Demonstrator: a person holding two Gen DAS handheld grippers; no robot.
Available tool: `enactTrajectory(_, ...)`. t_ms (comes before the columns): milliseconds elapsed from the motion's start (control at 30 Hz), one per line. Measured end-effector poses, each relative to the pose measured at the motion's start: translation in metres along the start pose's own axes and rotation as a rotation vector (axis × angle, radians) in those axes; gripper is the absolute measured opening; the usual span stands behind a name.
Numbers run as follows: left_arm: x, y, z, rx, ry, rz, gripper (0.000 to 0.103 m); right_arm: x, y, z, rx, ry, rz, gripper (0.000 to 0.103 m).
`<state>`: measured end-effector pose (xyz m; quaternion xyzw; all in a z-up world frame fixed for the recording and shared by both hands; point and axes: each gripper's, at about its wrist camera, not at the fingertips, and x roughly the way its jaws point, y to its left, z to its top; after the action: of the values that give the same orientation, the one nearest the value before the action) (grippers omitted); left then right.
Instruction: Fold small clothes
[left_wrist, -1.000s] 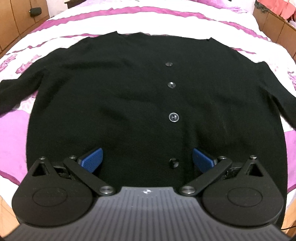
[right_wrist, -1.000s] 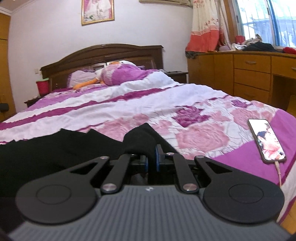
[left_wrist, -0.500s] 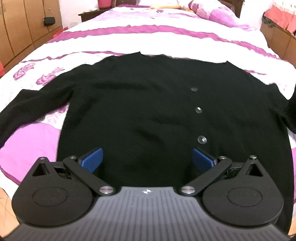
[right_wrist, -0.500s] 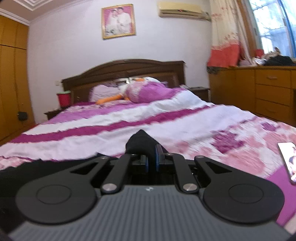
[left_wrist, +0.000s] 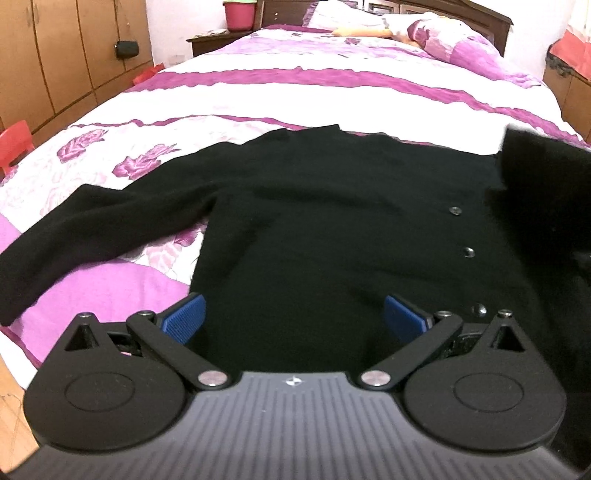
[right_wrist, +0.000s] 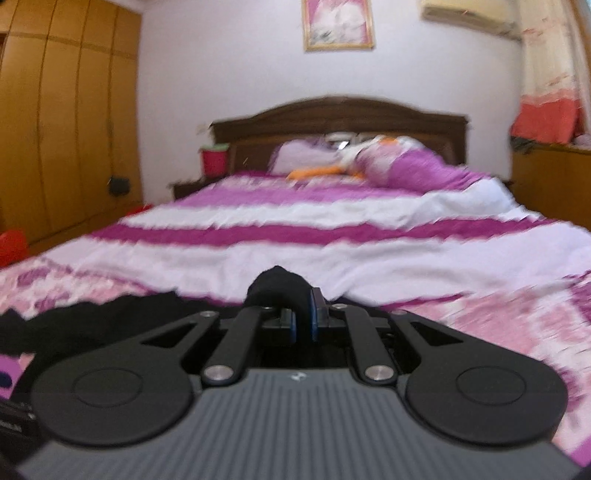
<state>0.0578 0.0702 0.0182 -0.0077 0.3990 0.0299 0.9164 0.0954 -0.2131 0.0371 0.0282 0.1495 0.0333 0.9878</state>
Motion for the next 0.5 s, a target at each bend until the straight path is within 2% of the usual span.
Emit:
enactTrajectory(300,0.016,0.011,-0.005,-0.003,0.02,-0.005,0.103,0.058,0.04,-0.045,-0.032,0.183,0.059,0.013)
enactTrajectory(500,0.018,0.009,-0.007,-0.008,0.024,-0.01,0.103,0.043,0.052,-0.056,-0.079,0.207,0.055,0.043)
